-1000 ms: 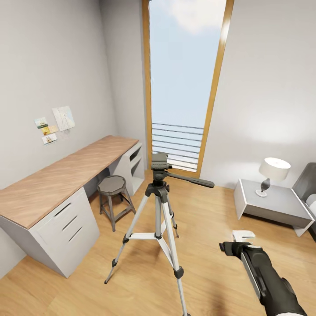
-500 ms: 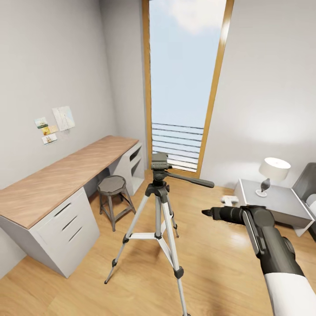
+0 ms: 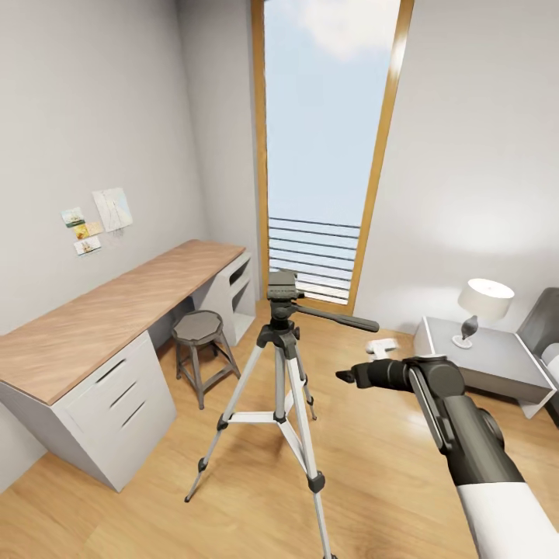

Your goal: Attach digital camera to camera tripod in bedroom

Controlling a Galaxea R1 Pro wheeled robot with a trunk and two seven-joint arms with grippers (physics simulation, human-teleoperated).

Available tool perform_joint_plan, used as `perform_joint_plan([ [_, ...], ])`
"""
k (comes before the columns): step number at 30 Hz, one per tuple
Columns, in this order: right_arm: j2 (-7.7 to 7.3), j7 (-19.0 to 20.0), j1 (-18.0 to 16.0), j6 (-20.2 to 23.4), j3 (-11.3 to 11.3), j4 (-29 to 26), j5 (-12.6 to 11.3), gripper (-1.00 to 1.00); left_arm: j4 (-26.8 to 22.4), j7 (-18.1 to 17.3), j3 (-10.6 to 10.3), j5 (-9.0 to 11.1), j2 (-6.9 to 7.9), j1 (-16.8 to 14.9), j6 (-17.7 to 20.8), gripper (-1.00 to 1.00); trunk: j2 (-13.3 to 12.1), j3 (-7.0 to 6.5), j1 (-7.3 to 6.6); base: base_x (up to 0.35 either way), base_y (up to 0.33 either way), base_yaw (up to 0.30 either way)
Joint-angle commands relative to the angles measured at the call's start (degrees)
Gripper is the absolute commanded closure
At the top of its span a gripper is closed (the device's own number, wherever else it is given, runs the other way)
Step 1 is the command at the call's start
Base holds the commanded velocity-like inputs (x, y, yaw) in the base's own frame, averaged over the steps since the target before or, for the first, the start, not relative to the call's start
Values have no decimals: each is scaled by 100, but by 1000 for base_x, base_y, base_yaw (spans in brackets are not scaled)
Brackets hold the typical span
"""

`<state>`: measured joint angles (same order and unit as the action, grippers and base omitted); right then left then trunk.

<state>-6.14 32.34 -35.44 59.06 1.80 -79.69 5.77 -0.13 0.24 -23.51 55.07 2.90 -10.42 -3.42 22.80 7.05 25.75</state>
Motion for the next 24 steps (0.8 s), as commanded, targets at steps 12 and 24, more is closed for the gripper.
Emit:
perform_joint_plan([
  [12,-112,1667,-7,11,747,21,78,-100,-2,-6,-48,39,0,-4,-9,100,12,12,3,0,0,0],
  [24,-231,2059,-7,-8,836,99,103,-100,-2,-6,-48,39,0,-3,-9,100,12,12,3,0,0,0],
])
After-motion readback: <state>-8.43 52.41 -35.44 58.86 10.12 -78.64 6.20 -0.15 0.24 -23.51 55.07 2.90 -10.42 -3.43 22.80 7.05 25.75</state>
